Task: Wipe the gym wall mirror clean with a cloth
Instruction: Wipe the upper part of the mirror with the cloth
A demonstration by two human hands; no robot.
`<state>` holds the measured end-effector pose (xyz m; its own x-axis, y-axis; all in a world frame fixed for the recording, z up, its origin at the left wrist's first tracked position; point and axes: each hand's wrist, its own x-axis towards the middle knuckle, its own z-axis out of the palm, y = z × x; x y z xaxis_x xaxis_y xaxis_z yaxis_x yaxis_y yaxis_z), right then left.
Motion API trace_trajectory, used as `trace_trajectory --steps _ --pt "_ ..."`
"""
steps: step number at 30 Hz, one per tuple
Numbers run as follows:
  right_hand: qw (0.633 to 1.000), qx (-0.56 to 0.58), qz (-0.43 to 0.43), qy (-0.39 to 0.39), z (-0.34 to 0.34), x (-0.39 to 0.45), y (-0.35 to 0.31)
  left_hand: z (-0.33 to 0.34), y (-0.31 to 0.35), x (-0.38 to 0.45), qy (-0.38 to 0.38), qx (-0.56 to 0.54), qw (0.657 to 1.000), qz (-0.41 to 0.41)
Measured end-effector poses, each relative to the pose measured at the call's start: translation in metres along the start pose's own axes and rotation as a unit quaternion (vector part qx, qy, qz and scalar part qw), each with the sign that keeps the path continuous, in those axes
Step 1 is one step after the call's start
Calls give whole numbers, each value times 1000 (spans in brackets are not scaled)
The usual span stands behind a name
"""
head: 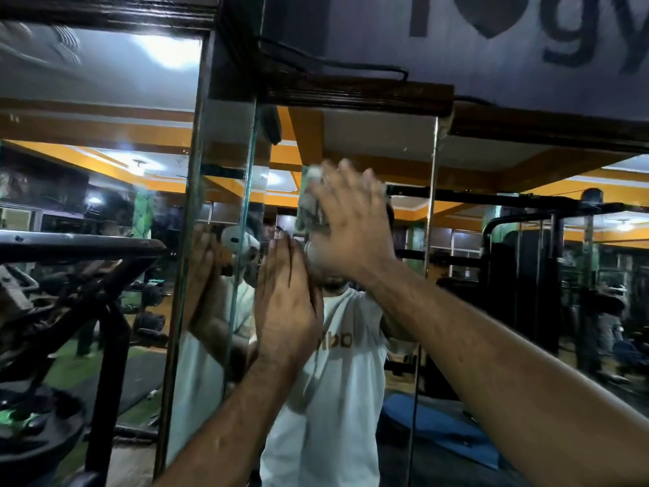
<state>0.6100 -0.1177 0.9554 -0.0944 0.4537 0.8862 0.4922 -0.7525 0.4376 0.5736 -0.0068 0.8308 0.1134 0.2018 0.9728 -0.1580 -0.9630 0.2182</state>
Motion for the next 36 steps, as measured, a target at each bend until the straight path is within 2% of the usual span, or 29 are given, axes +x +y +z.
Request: trace_trajectory --steps 3,4,7,9,13,15,21,25,27,30,32,33,36 --pt "996 -9 -88 -33 -5 -21 20 4 4 -2 1 -14 1000 17" --pt "997 -29 -71 -22 -9 -20 32 3 6 -3 -3 -11 1000 20" --pt "994 -69 84 18 -16 -6 55 0 15 4 -8 -2 999 39" --pt "992 -55 111 17 -20 -3 54 0 24 14 -13 1 998 65" --pt "998 -30 -22 -56 -29 -41 62 7 43 26 -11 -23 997 73" --pt "994 -43 -46 -88 -37 -53 80 12 53 26 -8 -33 996 88" --pt "992 -39 117 -37 -43 -42 97 20 84 40 -18 -55 992 112" --pt "997 -26 44 -58 -44 -83 105 27 97 37 -29 -72 992 104" --pt "997 -26 47 -52 -51 -88 127 31 105 34 -52 -74 990 111" --pt "983 -17 184 13 -57 -71 147 35 120 38 -55 -74 988 121" --pt "973 5 225 47 -57 -66 141 36 132 41 -51 -89 987 123" --pt "977 21 209 43 -56 -70 138 37 137 42 -51 -97 986 122" --pt "996 43 82 -19 -58 -100 144 44 149 41 -46 -118 986 107"
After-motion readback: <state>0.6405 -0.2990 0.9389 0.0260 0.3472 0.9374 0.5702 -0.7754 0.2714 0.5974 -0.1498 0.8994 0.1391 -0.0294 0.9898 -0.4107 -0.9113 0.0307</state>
